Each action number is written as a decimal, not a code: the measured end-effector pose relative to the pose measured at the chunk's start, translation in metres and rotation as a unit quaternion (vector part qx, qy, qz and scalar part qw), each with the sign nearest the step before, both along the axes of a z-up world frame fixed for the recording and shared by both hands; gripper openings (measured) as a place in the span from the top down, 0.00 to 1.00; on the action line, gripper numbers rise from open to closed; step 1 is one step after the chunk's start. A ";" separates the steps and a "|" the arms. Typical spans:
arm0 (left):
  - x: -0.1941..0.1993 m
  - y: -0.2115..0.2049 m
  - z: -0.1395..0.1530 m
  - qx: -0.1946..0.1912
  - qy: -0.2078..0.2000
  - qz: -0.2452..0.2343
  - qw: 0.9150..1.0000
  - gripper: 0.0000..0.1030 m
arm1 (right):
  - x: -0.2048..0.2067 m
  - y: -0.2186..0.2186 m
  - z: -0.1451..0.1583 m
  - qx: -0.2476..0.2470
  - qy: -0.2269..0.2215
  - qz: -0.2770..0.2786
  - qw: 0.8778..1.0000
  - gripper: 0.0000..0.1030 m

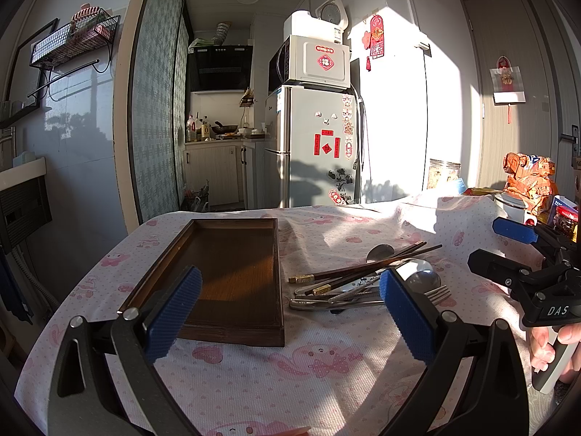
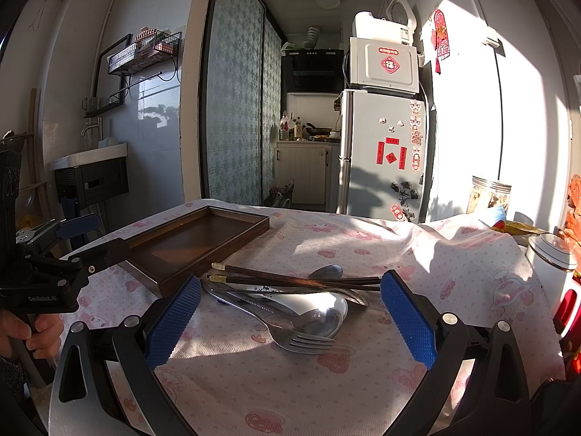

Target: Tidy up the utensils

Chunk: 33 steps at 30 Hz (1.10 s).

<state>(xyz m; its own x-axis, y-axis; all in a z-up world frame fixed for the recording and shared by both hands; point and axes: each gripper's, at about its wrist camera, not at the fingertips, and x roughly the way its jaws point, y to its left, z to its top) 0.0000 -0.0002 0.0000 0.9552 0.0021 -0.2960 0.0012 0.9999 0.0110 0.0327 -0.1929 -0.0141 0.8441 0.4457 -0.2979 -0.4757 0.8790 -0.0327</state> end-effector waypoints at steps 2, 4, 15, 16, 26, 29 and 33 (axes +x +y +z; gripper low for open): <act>0.000 0.000 0.000 0.000 0.000 0.000 1.000 0.03 | 0.000 0.000 0.000 0.000 0.000 0.000 1.000 0.03; 0.000 0.000 0.000 0.000 0.000 0.000 1.000 0.03 | 0.000 0.000 0.000 0.000 0.000 0.000 1.000 0.03; 0.005 -0.007 -0.001 0.007 0.018 -0.027 0.999 0.03 | 0.003 -0.001 -0.001 0.006 0.007 0.002 1.000 0.03; 0.006 -0.011 -0.002 0.017 0.022 -0.031 0.999 0.03 | 0.003 -0.002 -0.001 0.007 0.010 0.005 1.000 0.03; 0.011 -0.017 -0.004 0.012 0.055 -0.073 0.996 0.03 | 0.001 0.008 -0.001 -0.032 0.027 0.002 0.999 0.03; 0.008 -0.018 -0.001 0.017 0.059 -0.092 0.994 0.03 | 0.000 0.010 0.000 -0.031 0.042 0.005 0.999 0.03; 0.009 -0.019 0.002 0.026 0.068 -0.103 0.992 0.03 | 0.011 0.009 0.005 -0.045 0.087 0.007 0.995 0.03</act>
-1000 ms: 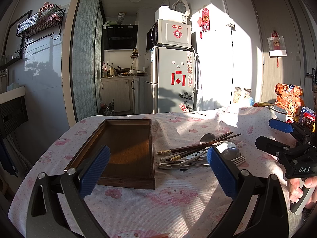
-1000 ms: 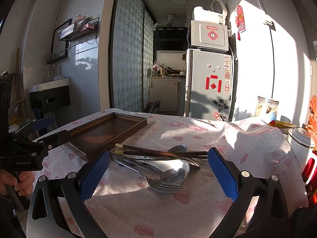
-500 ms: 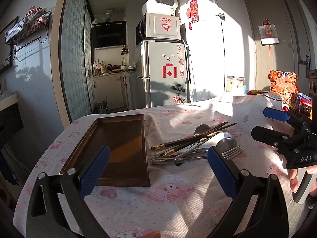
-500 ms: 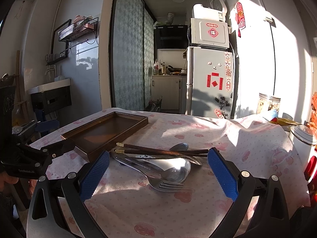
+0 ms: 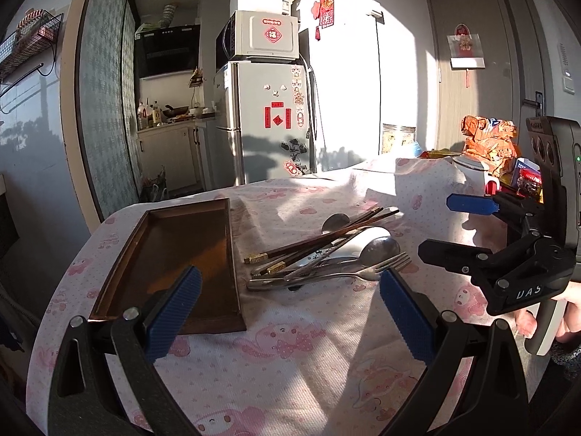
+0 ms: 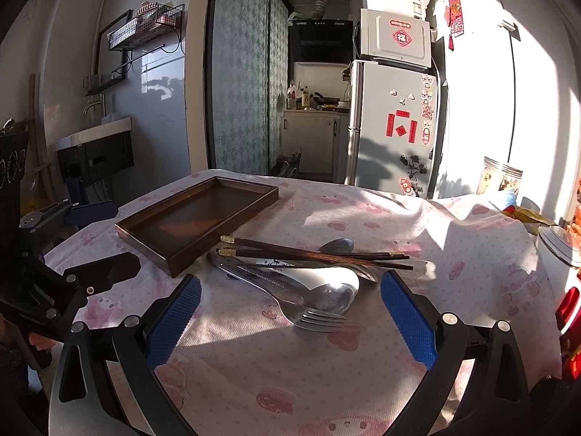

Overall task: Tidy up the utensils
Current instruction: 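Move the open left tool toward the metal fork in the utensil pile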

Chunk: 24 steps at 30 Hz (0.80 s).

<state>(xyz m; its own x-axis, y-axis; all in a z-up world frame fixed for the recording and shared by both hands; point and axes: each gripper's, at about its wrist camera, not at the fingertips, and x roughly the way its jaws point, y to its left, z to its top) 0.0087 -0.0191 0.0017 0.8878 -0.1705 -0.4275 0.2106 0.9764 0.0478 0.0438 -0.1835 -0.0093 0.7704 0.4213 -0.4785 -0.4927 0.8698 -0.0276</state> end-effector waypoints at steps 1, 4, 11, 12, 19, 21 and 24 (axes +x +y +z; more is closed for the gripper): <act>0.001 0.000 0.000 0.003 0.004 0.001 1.000 0.03 | 0.002 -0.002 0.003 -0.003 0.013 0.002 1.000 0.03; 0.006 0.004 -0.002 0.008 0.015 0.005 1.000 0.03 | 0.008 -0.010 0.013 -0.013 0.042 0.017 0.999 0.03; 0.020 0.008 -0.007 0.029 0.034 -0.039 0.998 0.03 | 0.041 -0.043 0.030 -0.014 0.060 0.008 0.998 0.09; 0.023 0.008 -0.008 0.031 0.038 -0.045 0.998 0.03 | 0.048 -0.047 0.030 -0.011 0.066 0.004 0.998 0.12; 0.052 -0.012 -0.018 0.071 0.064 -0.088 0.992 0.25 | 0.103 -0.051 0.011 0.006 0.158 0.011 0.987 0.44; 0.060 -0.021 -0.023 0.084 0.072 -0.101 0.989 0.35 | 0.112 -0.051 -0.001 0.030 0.192 0.019 0.981 0.57; 0.069 -0.032 -0.029 0.090 0.092 -0.127 0.984 0.47 | 0.112 -0.048 -0.020 0.039 0.233 0.037 0.971 0.62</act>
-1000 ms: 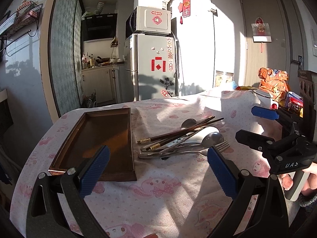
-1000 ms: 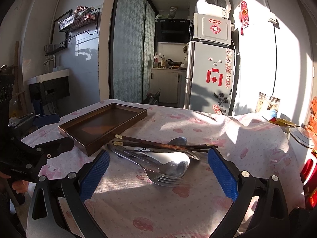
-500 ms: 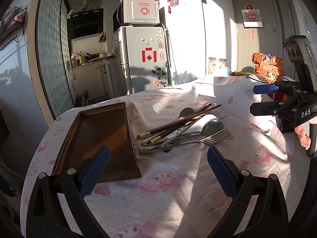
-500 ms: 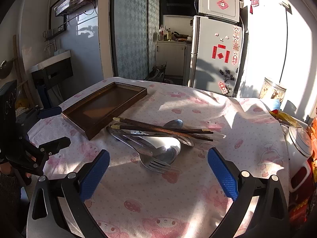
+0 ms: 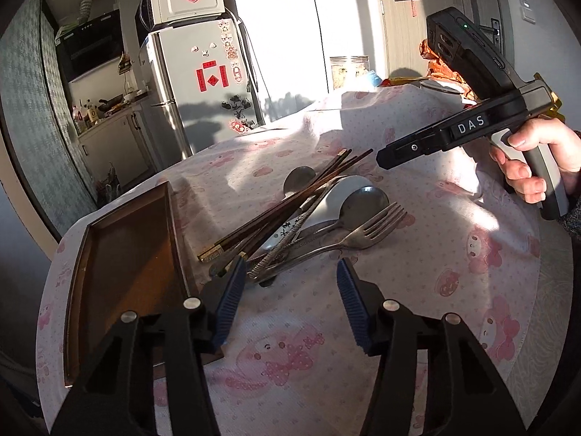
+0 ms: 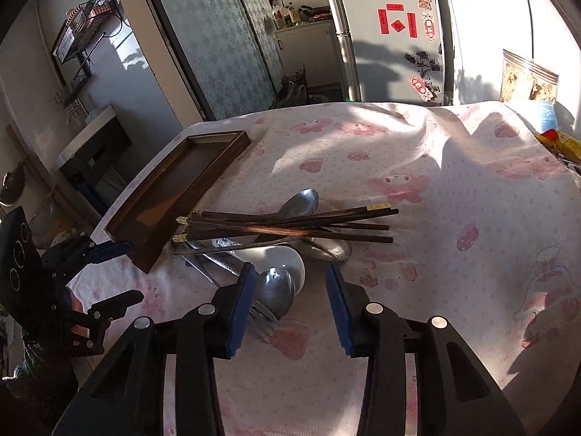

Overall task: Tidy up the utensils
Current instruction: 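Move the open left tool toward the metal fork in the utensil pile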

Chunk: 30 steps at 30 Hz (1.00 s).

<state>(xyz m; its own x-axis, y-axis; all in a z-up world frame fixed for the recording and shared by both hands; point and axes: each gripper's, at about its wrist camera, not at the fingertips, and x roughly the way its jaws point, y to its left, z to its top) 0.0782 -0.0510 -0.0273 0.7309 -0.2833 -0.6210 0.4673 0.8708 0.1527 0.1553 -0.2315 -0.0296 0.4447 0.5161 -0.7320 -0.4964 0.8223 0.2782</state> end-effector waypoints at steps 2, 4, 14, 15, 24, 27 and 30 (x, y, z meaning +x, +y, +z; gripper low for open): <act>0.004 -0.006 -0.005 0.001 0.012 -0.018 1.000 0.47 | -0.004 0.004 -0.011 -0.003 0.025 0.012 1.000 0.62; 0.005 -0.009 -0.010 0.004 0.016 -0.027 0.999 0.47 | -0.008 0.006 -0.018 -0.009 0.037 0.013 0.999 0.62; 0.014 -0.009 -0.019 0.013 0.025 -0.031 0.999 0.47 | 0.001 0.002 -0.038 0.047 0.100 0.012 0.994 0.78; 0.015 -0.009 -0.019 0.012 0.026 -0.030 0.999 0.47 | 0.001 0.003 -0.038 0.049 0.099 0.015 0.994 0.84; 0.026 -0.013 -0.021 0.034 0.021 -0.029 0.999 0.43 | -0.032 0.016 0.004 0.019 -0.001 0.075 0.997 0.98; 0.031 -0.015 -0.020 0.046 0.014 -0.028 0.998 0.42 | -0.045 0.019 0.018 0.009 -0.035 0.096 0.995 0.98; 0.036 -0.016 -0.017 0.046 0.008 -0.027 0.999 0.39 | -0.052 0.016 0.029 0.008 -0.051 0.110 0.993 0.98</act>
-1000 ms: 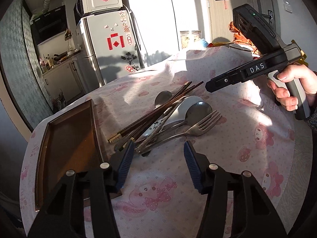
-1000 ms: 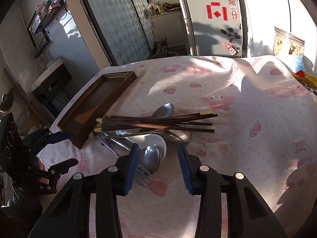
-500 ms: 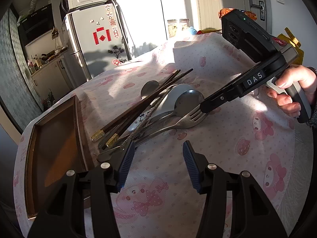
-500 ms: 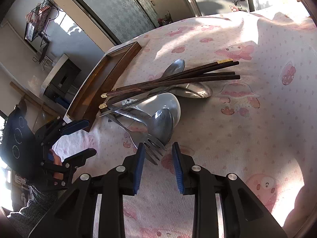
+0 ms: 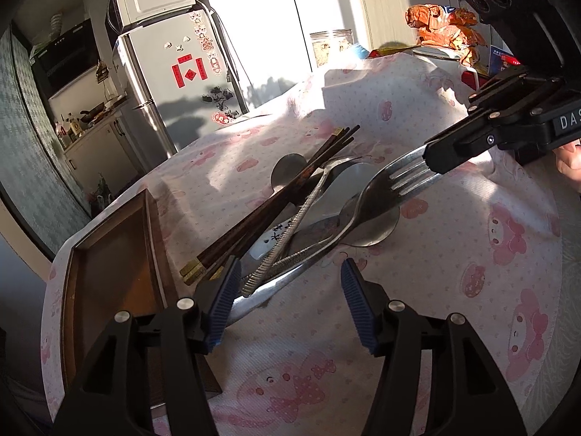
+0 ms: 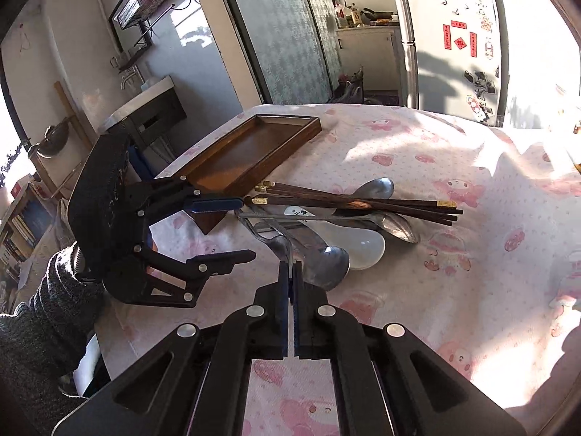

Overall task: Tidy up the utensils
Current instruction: 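Move the open left tool toward the metal fork in the utensil pile, then close the left tool on the metal fork and lift it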

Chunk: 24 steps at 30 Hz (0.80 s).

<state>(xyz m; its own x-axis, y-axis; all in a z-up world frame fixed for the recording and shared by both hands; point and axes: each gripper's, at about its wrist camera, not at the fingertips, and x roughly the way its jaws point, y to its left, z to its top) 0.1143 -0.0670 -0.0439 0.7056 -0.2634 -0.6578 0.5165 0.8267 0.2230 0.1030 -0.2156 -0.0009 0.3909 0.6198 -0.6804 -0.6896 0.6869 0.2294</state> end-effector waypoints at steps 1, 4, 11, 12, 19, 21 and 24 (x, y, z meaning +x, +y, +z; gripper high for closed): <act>-0.001 -0.001 0.002 -0.003 0.000 -0.005 1.000 0.39 | -0.002 -0.002 0.003 0.003 -0.004 0.003 1.000 0.98; -0.003 -0.011 0.000 0.004 0.002 -0.027 1.000 0.38 | -0.006 -0.011 0.011 0.019 -0.014 0.004 1.000 0.98; 0.004 -0.017 -0.007 -0.018 0.034 -0.016 0.999 0.76 | -0.004 -0.023 0.018 0.038 -0.022 -0.013 0.999 0.98; 0.005 -0.016 -0.006 -0.027 0.040 -0.018 0.999 0.76 | -0.004 -0.024 0.019 0.040 -0.025 -0.015 0.999 0.98; 0.000 -0.010 0.008 -0.017 0.017 -0.006 1.000 0.82 | 0.015 -0.007 0.040 0.051 -0.032 -0.014 0.998 0.98; 0.000 0.003 0.020 -0.025 0.010 0.010 1.000 0.83 | 0.024 0.009 0.052 0.050 -0.036 -0.003 0.998 0.97; 0.001 0.025 0.037 -0.015 -0.011 0.040 0.999 0.83 | 0.035 0.044 0.071 0.037 -0.049 0.020 0.998 0.97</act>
<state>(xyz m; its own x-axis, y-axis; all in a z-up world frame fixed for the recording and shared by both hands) 0.1151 -0.0422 -0.0072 0.7400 -0.2254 -0.6338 0.4438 0.8716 0.2083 0.1382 -0.1720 0.0706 0.4284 0.6831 -0.5915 -0.7373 0.6427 0.2081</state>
